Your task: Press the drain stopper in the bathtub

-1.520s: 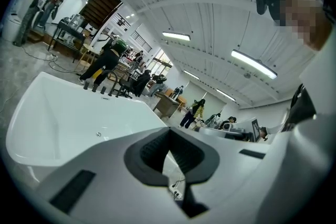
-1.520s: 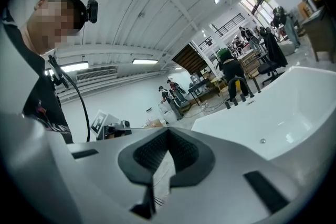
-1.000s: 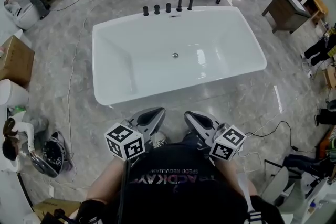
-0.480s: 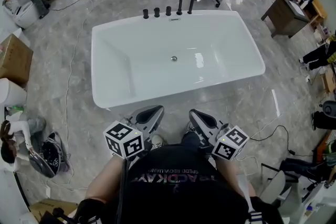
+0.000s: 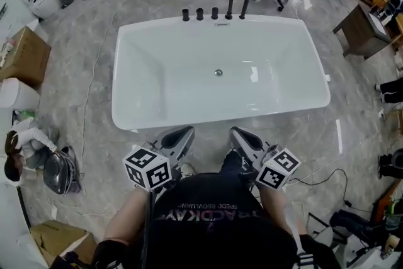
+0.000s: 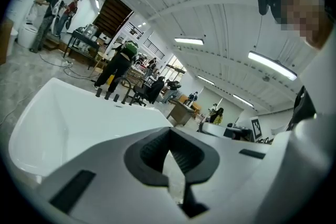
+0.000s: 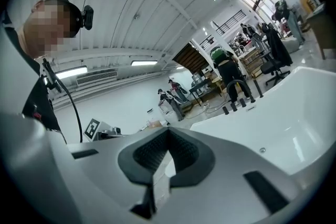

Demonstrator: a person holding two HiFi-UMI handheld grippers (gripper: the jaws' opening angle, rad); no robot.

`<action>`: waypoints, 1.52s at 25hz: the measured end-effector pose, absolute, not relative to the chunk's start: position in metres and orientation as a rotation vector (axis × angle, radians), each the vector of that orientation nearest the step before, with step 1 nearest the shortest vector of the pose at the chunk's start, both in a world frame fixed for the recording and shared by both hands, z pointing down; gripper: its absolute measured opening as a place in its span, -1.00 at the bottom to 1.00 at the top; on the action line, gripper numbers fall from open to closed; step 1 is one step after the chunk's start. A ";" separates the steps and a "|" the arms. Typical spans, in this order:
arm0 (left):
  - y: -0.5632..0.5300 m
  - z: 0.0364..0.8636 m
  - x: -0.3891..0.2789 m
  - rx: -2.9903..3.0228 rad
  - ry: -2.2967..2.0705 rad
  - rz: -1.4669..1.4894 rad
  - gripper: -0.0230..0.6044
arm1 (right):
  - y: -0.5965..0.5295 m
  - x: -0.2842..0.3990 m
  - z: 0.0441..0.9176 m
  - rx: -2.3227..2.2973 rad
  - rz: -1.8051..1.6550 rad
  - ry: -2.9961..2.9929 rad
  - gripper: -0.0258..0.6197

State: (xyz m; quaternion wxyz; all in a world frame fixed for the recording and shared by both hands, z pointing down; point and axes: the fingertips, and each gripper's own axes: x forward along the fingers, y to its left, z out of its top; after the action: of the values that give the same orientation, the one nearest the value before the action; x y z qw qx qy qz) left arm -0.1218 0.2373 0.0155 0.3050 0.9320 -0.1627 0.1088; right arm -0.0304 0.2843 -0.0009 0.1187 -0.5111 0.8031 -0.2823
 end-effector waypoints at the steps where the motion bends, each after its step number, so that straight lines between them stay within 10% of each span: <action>1: 0.234 0.016 -0.119 2.459 -0.452 0.285 -0.91 | 0.279 -0.026 -0.001 -1.477 -0.828 2.363 -0.88; 38: 0.172 0.091 -0.028 2.313 -0.747 0.520 -0.91 | 0.174 0.148 0.109 -1.499 -1.038 2.529 -0.89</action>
State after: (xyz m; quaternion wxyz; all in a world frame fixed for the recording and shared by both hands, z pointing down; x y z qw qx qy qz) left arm -0.0280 0.1721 0.0908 0.3223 0.8808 -0.2846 0.1981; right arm 0.1484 0.1737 0.1091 0.0119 -0.4808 0.8111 -0.3328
